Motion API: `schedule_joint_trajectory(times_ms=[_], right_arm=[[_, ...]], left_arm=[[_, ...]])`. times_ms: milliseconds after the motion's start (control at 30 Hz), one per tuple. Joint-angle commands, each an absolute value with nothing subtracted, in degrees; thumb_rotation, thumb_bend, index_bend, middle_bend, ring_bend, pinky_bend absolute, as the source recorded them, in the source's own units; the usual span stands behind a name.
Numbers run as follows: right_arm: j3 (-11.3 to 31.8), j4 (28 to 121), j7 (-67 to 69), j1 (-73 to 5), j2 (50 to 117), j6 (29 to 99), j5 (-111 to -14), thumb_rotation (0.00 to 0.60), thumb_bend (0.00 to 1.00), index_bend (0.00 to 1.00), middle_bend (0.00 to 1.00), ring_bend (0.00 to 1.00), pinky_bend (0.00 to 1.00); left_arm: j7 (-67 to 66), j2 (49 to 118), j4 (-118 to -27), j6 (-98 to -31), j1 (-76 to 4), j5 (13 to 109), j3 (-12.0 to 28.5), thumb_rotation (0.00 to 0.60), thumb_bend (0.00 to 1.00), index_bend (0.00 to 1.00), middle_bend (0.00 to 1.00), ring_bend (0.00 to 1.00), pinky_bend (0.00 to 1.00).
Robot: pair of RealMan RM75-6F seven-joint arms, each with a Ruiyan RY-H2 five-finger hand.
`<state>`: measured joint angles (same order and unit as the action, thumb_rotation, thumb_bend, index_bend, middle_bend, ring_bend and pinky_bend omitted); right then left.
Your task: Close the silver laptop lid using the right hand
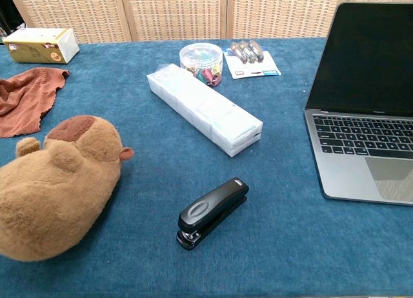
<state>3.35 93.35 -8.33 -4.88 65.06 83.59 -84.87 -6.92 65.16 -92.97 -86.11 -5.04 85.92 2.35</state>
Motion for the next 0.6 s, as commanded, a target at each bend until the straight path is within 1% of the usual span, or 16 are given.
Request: schedule_joint_trajectory(times_ms=[33, 600], right_arm=[[3.4, 93.4, -8.3, -4.8, 65.0, 83.7, -84.8, 0.6, 0.17, 0.0, 0.0, 0.0, 0.0], [3.4, 93.7, -7.6, -4.6, 64.7, 84.3, -85.2, 0.6, 0.17, 0.0, 0.0, 0.0, 0.0]], left_arm=[[-6.9, 65.1, -93.1, -86.1, -5.0, 86.0, 2.3, 0.6, 0.25, 0.07, 0.0, 0.0, 0.0], [-6.4, 64.8, -93.8, -86.9, -4.7, 86.6, 2.3, 0.6, 0.24, 0.07, 0.0, 0.0, 0.0]])
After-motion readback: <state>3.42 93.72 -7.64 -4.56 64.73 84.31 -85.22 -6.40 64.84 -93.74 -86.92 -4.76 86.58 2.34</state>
